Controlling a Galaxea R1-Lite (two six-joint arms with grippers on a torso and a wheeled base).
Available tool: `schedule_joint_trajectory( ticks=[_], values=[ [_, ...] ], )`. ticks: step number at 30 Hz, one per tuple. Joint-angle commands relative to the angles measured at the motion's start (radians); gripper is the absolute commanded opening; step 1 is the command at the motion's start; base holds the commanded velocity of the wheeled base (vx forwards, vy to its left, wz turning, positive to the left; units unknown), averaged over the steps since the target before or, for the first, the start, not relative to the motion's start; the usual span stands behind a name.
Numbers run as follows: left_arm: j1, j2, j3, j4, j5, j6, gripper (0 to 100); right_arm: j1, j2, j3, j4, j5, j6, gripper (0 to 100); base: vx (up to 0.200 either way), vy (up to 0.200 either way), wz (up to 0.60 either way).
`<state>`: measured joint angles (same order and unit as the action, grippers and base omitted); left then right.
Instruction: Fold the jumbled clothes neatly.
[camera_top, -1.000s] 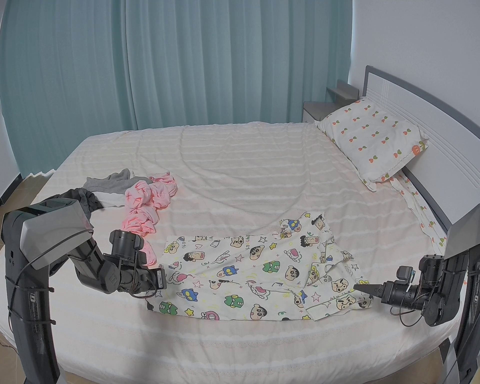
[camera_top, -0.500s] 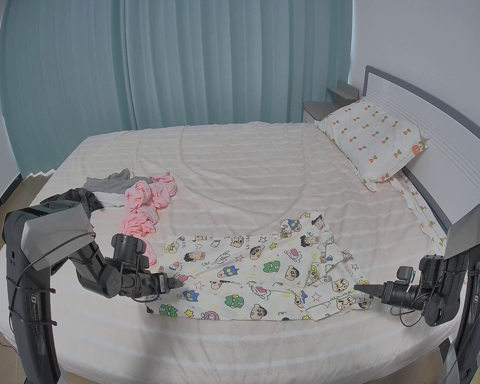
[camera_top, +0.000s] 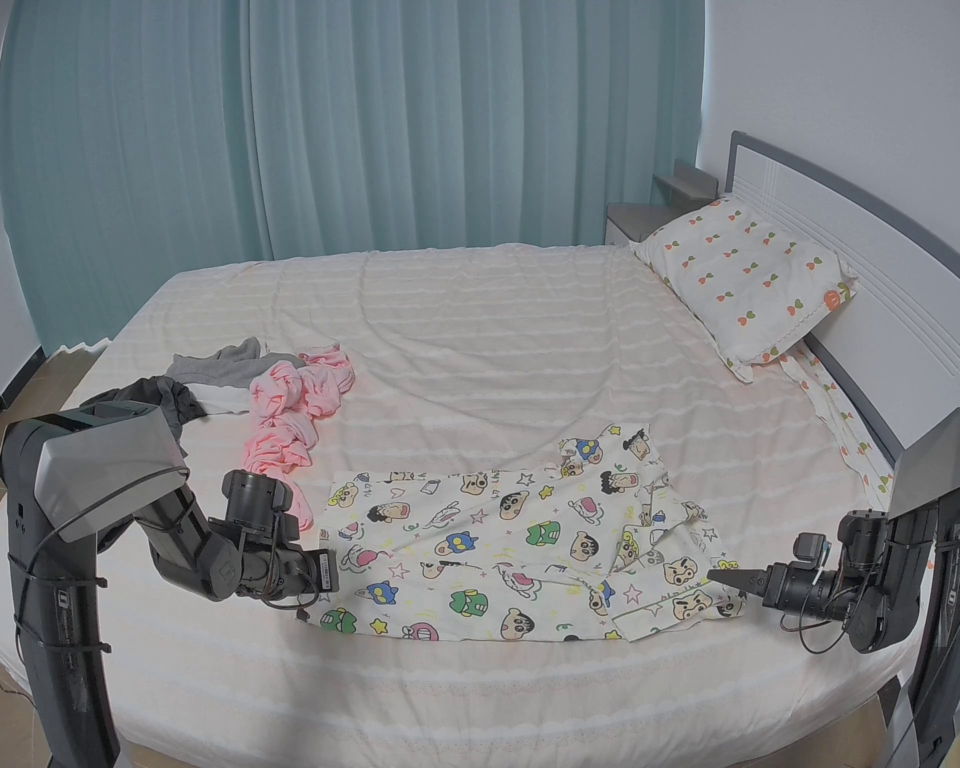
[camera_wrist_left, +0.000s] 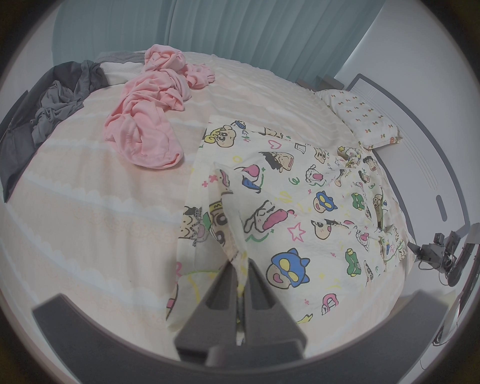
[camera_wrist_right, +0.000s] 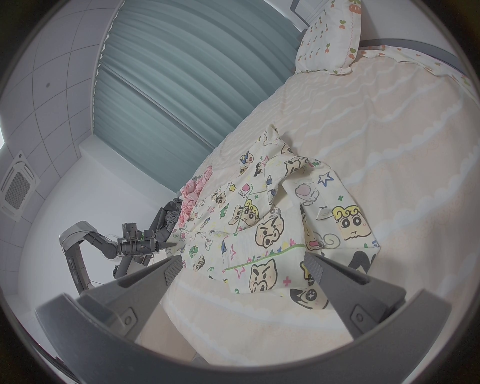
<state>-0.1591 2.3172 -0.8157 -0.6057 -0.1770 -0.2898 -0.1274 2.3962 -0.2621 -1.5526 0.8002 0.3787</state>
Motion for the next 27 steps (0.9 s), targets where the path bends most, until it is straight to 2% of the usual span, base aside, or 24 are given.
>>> schedule_joint_trajectory(
  ticks=[1, 10, 11, 21, 25, 27],
  values=[
    [0.006, -0.016, 0.012, 0.0, 0.001, 0.0, 0, 0.0, 0.001, 0.001, -0.012, 0.001, 0.0, 100, 0.0, 0.0, 0.0],
    [0.004, -0.006, 0.015, 0.0, 0.007, 0.008, 0, 0.0, 0.001, 0.001, -0.012, 0.001, 0.0, 100, 0.0, 0.0, 0.0],
    [0.004, -0.004, 0.013, -0.002, 0.004, 0.004, 100, 0.0, 0.001, 0.001, -0.012, 0.001, 0.0, 100, 0.0, 0.0, 0.0],
    [-0.005, -0.012, 0.024, -0.002, -0.009, -0.005, 100, 0.002, 0.0, 0.004, -0.012, 0.001, -0.001, 100, 0.0, 0.0, 0.0],
    [-0.013, -0.015, 0.024, -0.011, -0.029, -0.045, 100, 0.0, 0.001, 0.004, -0.014, 0.001, -0.001, 100, 0.0, 0.0, 0.0],
    [-0.02, -0.016, 0.047, -0.058, -0.03, -0.063, 100, 0.002, 0.001, 0.004, -0.012, 0.001, -0.001, 100, 0.0, 0.0, 0.0]
  ],
)
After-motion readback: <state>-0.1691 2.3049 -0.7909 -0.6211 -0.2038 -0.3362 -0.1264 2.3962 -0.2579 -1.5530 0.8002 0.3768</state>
